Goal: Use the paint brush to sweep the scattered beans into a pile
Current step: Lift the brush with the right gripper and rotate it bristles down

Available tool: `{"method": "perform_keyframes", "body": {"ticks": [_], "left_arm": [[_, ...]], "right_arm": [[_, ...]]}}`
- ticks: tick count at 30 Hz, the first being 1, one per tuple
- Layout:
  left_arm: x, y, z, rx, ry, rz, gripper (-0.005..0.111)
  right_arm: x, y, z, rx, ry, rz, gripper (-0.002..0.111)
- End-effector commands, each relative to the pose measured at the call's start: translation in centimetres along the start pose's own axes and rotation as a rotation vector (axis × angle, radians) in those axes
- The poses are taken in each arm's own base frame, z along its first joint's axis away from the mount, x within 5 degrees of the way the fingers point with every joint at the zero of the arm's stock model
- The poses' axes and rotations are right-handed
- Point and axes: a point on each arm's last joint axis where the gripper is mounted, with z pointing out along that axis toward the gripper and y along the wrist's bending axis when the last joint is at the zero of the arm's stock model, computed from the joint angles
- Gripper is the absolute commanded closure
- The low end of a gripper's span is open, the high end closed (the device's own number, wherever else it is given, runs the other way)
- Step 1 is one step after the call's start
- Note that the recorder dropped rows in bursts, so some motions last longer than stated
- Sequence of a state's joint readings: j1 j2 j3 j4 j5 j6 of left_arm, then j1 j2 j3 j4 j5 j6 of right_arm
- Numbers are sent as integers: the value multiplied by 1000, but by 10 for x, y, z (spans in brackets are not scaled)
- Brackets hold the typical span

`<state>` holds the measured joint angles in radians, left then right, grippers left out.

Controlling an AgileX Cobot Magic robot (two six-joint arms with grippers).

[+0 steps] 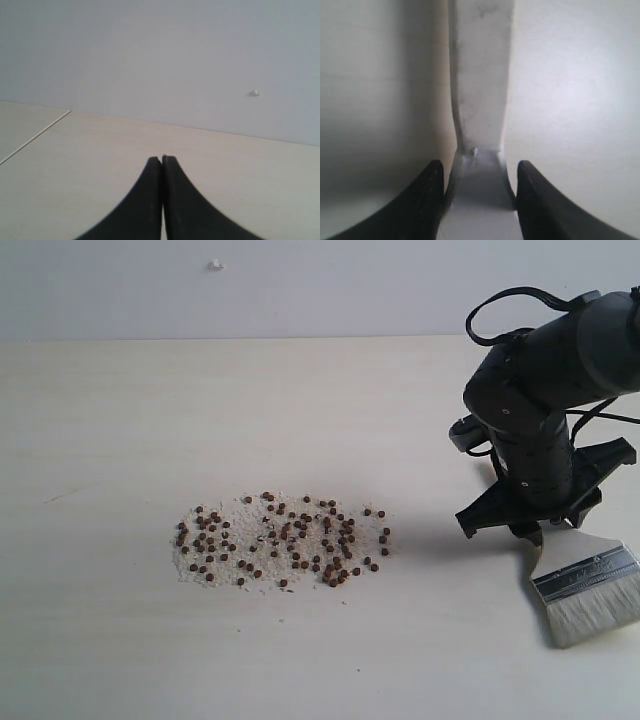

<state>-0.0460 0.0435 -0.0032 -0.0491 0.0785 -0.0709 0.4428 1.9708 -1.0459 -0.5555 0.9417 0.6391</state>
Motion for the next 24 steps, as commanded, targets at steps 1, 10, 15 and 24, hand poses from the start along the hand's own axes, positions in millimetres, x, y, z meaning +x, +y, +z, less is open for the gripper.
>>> {"method": "perform_keyframes", "body": {"ticks": [1,10,15,24], "left_arm": [[1,0,-1,5,-6,-9,107],[1,0,-1,5,-6,-9,107],[1,0,-1,5,-6,-9,107],[1,0,-1,5,-6,-9,107]], "right_arm": [[1,-1,0,7,5,-12,108],[0,-1,0,7,0,-125,108],[1,-1,-3,-9,-9,-237,108],[1,-10,-28,-65,-119,-273,108]]}}
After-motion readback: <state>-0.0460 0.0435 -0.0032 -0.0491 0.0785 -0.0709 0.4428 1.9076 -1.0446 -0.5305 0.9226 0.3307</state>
